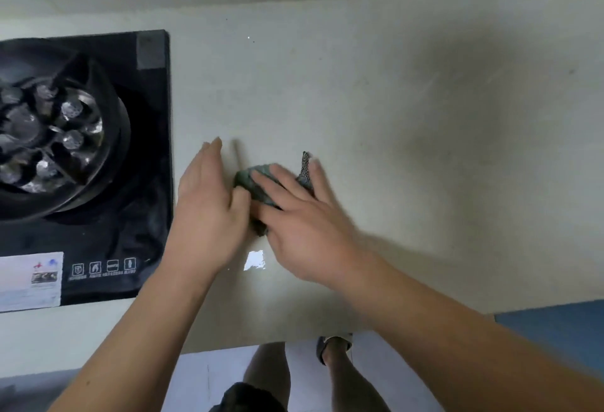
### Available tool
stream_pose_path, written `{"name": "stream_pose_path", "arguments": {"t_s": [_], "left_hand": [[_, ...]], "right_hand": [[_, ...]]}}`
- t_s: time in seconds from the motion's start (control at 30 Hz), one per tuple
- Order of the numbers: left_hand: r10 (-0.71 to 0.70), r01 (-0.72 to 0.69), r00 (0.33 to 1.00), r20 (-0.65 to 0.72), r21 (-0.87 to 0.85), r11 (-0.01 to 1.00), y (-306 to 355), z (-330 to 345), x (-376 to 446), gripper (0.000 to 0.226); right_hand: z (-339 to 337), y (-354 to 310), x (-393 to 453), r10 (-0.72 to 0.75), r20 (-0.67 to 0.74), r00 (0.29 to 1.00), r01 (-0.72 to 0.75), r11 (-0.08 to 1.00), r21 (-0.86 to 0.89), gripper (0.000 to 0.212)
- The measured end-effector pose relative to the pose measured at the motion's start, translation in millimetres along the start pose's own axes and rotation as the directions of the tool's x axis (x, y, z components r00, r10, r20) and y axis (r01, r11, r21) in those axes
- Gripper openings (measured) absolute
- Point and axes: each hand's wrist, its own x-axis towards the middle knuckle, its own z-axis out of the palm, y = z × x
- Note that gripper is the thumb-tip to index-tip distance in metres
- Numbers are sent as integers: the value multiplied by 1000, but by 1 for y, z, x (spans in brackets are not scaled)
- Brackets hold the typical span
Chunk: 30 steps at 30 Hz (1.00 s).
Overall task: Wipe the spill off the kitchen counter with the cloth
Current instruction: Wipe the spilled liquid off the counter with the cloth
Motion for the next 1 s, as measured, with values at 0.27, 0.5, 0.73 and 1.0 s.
{"name": "stream_pose_path", "arguments": {"t_s": [0.27, 0.5, 0.73, 1.0], "left_hand": [[53, -70, 992, 114, 149, 986, 11, -3, 45, 77], [120, -136, 989, 90, 211, 968, 10, -5, 80, 76], [151, -175, 979, 137, 188, 966, 28, 9, 80, 77], [240, -271, 958, 157, 221, 937, 76, 66, 72, 91]], "right_hand": [[-45, 131, 113, 732, -149, 664, -732, 678, 68, 56], [-42, 109, 181, 158, 0, 988, -157, 986, -49, 57], [-90, 266, 96, 916, -110, 386, -907, 399, 133, 63], [-47, 187, 40, 68, 27, 997, -67, 997, -43, 54]]}}
